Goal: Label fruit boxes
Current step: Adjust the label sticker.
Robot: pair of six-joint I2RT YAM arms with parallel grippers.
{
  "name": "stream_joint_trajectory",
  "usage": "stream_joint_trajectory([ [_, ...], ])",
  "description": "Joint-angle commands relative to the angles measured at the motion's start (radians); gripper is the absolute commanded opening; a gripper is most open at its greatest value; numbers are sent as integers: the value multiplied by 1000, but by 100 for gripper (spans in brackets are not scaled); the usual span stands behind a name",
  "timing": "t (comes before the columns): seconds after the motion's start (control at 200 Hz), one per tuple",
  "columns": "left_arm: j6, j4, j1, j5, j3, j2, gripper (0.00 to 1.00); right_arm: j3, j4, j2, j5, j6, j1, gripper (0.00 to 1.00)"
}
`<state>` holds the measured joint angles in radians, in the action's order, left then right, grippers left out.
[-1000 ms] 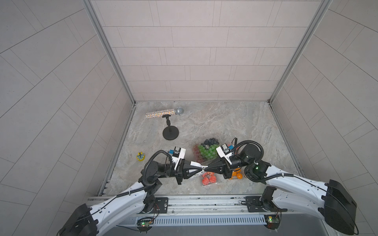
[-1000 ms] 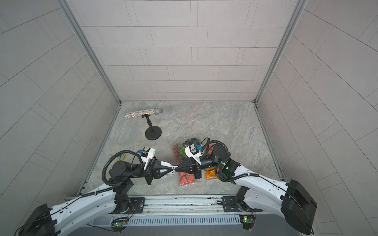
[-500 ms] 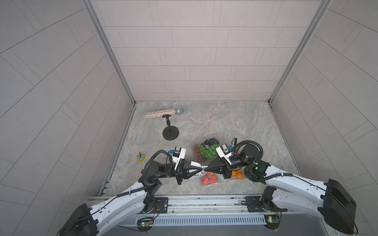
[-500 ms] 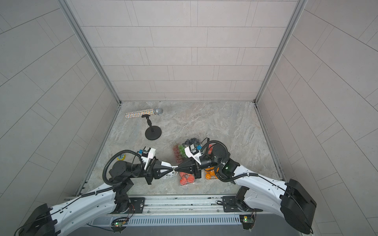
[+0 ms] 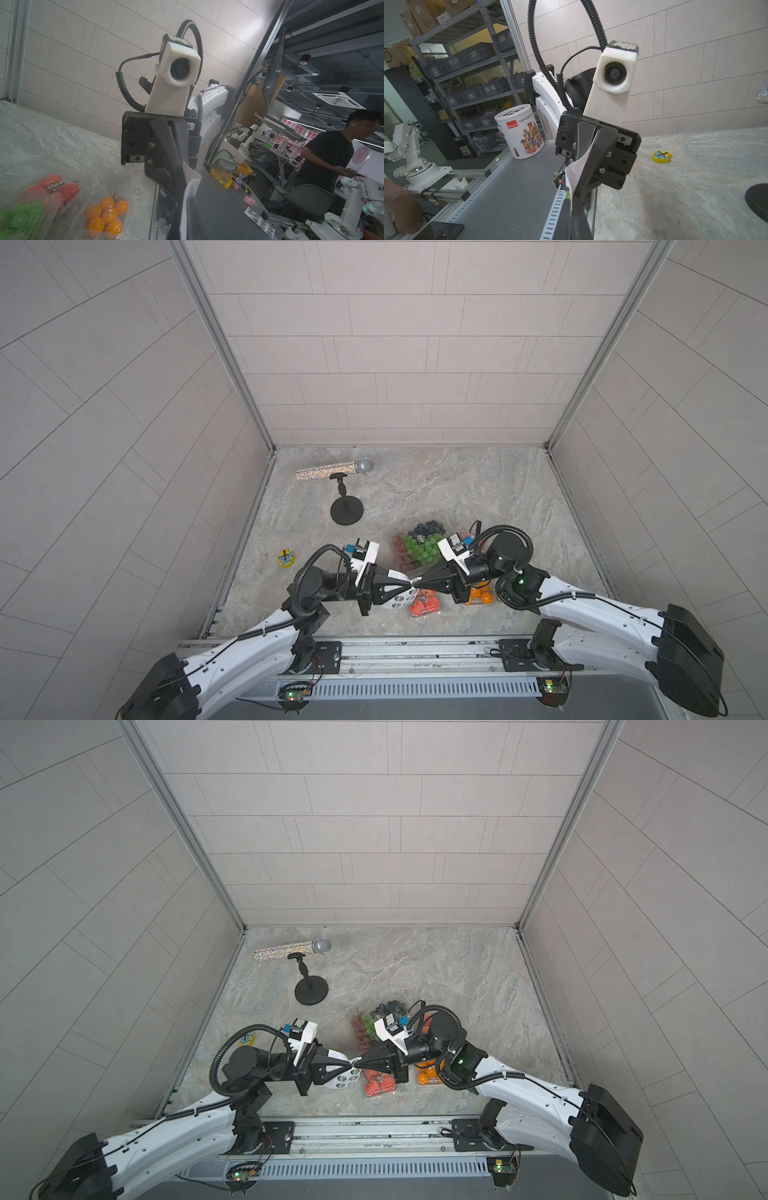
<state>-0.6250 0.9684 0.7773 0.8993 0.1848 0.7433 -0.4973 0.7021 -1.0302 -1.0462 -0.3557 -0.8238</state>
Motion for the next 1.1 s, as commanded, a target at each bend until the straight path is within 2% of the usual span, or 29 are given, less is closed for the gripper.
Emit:
stream_joint_trajectory([
  [0.0,-1,49,5,22,22,6,0,-26,-9,-1,7,18,2,0],
  [0.24,-2,69,5,14,24,27,0,-12,8,13,9,10,2,0],
  [0.435,-12,104,5,20,15,19,13,-14,-11,14,15,23,2,0],
  [0.6,-17,119,5,20,9,15,18,-16,-41,21,31,42,2,0],
  [0.806,-18,121,5,4,16,55,18,-11,-27,28,19,28,2,0],
  [0.856,-36,157,5,3,4,60,17,-8,-33,31,24,29,2,0],
  [0.921,-52,194,5,-2,-11,51,3,-6,-47,36,30,38,5,0],
  [1.006,-51,180,5,-2,-14,40,2,-7,-29,31,26,25,5,0],
  [1.036,-48,173,5,-5,-17,13,5,-4,-13,30,24,12,5,0],
  [1.091,-45,168,5,-7,-26,-2,17,-1,-4,35,26,4,6,0],
])
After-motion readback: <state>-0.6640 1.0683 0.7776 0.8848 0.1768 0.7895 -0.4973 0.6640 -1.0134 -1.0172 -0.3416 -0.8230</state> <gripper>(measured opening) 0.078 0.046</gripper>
